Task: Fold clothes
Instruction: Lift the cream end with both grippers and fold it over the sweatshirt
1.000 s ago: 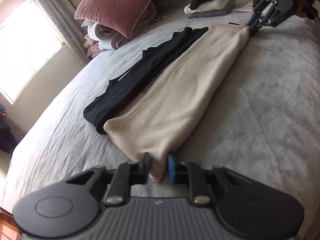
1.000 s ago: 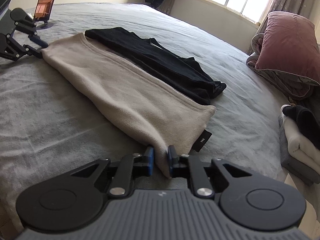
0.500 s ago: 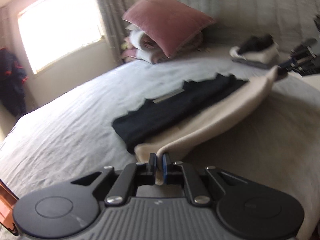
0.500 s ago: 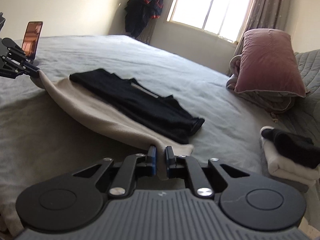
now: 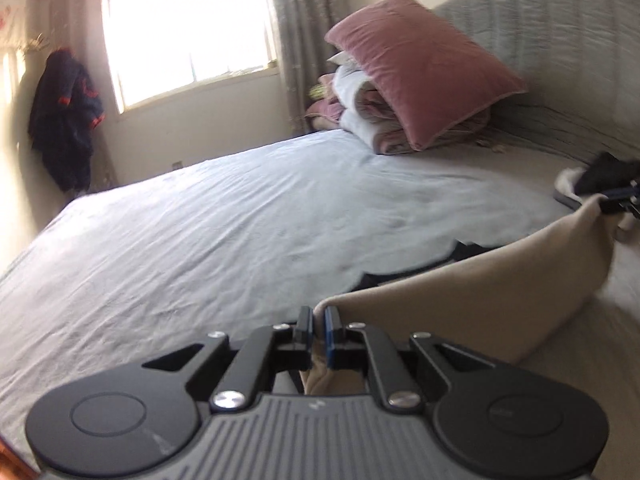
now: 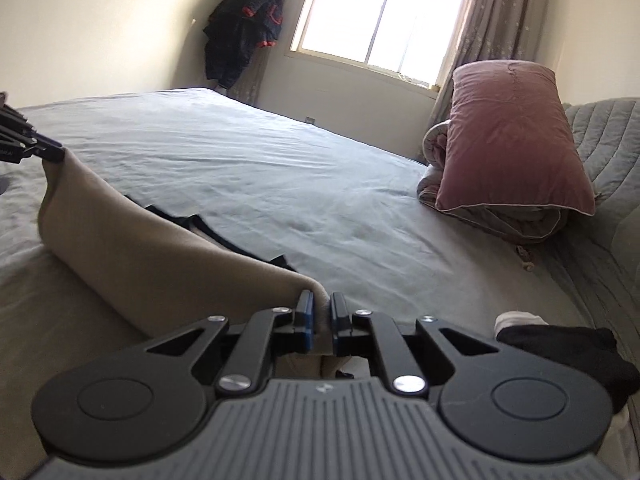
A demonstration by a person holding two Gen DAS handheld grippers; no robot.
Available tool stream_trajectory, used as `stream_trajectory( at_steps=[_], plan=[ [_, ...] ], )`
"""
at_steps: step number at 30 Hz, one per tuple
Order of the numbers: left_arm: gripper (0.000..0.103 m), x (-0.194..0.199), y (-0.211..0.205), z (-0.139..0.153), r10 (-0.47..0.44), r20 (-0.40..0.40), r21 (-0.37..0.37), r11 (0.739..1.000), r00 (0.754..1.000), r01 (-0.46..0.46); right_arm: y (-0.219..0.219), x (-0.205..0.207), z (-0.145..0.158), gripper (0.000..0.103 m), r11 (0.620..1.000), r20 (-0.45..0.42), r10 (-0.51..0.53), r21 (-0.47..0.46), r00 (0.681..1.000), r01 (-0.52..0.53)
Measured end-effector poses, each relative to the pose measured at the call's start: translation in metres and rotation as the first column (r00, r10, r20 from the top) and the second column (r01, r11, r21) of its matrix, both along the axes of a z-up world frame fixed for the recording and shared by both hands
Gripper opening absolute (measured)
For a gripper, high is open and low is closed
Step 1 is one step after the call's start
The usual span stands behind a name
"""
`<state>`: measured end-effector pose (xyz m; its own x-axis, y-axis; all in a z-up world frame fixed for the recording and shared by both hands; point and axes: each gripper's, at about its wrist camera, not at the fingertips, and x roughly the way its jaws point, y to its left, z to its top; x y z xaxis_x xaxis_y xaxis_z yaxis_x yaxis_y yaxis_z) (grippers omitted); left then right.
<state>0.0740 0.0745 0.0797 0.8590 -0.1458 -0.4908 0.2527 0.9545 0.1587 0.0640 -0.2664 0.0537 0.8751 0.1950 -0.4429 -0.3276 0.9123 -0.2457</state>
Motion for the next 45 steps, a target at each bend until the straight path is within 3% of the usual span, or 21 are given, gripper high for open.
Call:
stream_trajectory(
  at_steps=[9, 12, 14, 17, 19, 21, 25, 29, 36, 37, 38, 39, 45],
  plan=[
    [0.0, 0.097, 0.001, -0.036, 0.096, -0.115, -0.033, 0.994, 0.989, -0.1, 0.001, 0.093, -0.031, 0.009, 0.997, -0.109, -0.056, 0.048, 0.992, 0.062],
    [0.0, 0.119, 0.012, -0.057, 0.121, -0.166, -0.082, 0.987, 0.979, -0.136, 0.001, 0.116, -0.052, 0.009, 0.995, -0.173, -0.075, 0.051, 0.982, 0.085],
    [0.0, 0.125, 0.026, -0.067, 0.126, -0.202, -0.159, 0.974, 0.971, -0.159, 0.001, 0.125, -0.068, 0.009, 0.994, -0.214, -0.089, 0.045, 0.973, 0.101],
    [0.004, 0.13, 0.051, -0.075, 0.122, -0.271, -0.309, 0.928, 0.955, -0.207, -0.007, 0.133, -0.08, 0.011, 0.987, -0.241, -0.094, 0.103, 0.966, 0.122],
    [0.016, 0.128, 0.066, -0.077, 0.093, -0.304, -0.427, 0.877, 0.948, -0.222, -0.019, 0.133, -0.076, 0.02, 0.97, -0.247, -0.098, 0.192, 0.964, 0.148],
    [0.04, 0.123, 0.076, -0.077, 0.072, -0.307, -0.521, 0.822, 0.949, -0.231, -0.037, 0.133, -0.07, 0.031, 0.931, -0.262, -0.117, 0.307, 0.958, 0.198],
    [0.044, 0.117, 0.079, -0.079, 0.028, -0.295, -0.622, 0.753, 0.955, -0.214, -0.079, 0.135, -0.063, 0.039, 0.818, -0.303, -0.151, 0.496, 0.941, 0.291],
    [0.052, 0.115, 0.069, -0.086, 0.019, -0.285, -0.61, 0.768, 0.958, -0.196, -0.085, 0.127, -0.063, 0.058, 0.807, -0.317, -0.109, 0.525, 0.942, 0.271],
    [0.049, 0.103, 0.066, -0.094, 0.005, -0.242, -0.611, 0.776, 0.97, -0.156, -0.057, 0.127, -0.075, 0.059, 0.863, -0.286, -0.091, 0.455, 0.954, 0.219],
    [0.047, 0.101, 0.065, -0.093, 0.002, -0.23, -0.607, 0.781, 0.973, -0.145, -0.053, 0.127, -0.077, 0.052, 0.874, -0.277, -0.099, 0.434, 0.956, 0.217],
    [0.042, 0.099, 0.065, -0.093, -0.001, -0.218, -0.604, 0.786, 0.976, -0.134, -0.049, 0.128, -0.08, 0.032, 0.887, -0.27, -0.103, 0.41, 0.957, 0.211],
    [0.039, 0.098, 0.063, -0.092, -0.007, -0.212, -0.595, 0.794, 0.977, -0.123, -0.045, 0.127, -0.082, 0.022, 0.901, -0.26, -0.106, 0.383, 0.96, 0.203],
    [0.038, 0.089, 0.055, -0.094, -0.01, -0.181, -0.511, 0.855, 0.983, -0.086, -0.028, 0.105, -0.086, 0.016, 0.951, -0.137, -0.137, 0.258, 0.981, 0.169]
  ],
)
